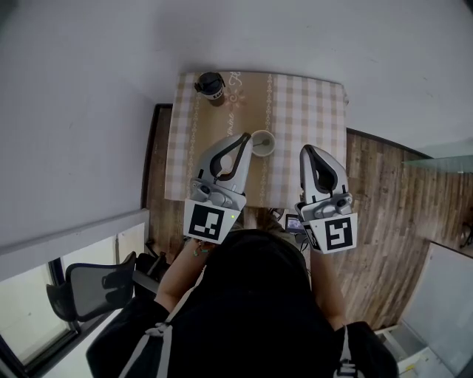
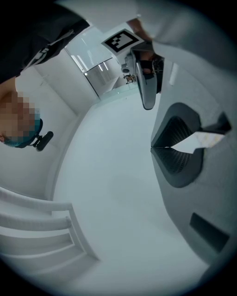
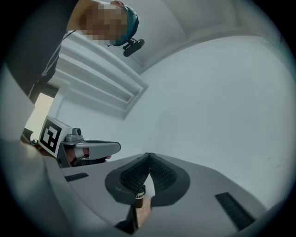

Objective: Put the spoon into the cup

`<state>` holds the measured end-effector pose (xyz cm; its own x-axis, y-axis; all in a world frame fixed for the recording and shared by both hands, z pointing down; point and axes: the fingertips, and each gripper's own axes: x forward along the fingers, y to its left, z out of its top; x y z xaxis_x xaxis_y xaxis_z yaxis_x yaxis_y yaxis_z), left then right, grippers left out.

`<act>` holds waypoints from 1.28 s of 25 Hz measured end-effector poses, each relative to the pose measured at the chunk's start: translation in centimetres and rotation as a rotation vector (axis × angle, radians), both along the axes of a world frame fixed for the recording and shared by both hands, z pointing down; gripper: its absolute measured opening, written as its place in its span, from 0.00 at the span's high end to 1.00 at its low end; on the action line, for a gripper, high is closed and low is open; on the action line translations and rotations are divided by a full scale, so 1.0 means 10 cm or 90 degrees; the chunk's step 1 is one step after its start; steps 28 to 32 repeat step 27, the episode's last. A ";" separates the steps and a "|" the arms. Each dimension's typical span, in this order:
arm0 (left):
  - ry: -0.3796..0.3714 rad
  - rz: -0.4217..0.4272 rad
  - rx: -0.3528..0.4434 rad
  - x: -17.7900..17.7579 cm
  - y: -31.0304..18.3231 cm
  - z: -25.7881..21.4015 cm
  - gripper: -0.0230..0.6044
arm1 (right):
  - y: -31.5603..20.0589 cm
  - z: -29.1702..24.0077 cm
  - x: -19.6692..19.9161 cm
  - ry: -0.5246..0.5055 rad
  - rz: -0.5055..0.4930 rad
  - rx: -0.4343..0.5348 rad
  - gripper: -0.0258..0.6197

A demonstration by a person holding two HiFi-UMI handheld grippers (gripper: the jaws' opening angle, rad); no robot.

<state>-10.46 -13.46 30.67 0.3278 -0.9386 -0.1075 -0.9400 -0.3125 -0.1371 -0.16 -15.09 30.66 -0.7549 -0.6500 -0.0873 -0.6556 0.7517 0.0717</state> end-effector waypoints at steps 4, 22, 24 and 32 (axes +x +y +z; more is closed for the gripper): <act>-0.006 0.013 -0.005 0.06 -0.02 0.02 0.94 | 0.04 0.04 -0.02 0.023 -0.006 0.015 0.96; 0.015 -0.010 -0.031 -0.24 0.07 0.19 0.94 | 0.06 0.41 -0.25 0.095 -0.020 -0.029 0.96; 0.013 -0.010 -0.033 -0.28 0.09 0.20 0.94 | 0.04 0.46 -0.27 0.103 -0.016 -0.033 0.96; 0.011 -0.011 -0.035 -0.35 0.10 0.22 0.94 | 0.02 0.57 -0.32 0.123 -0.014 -0.043 0.96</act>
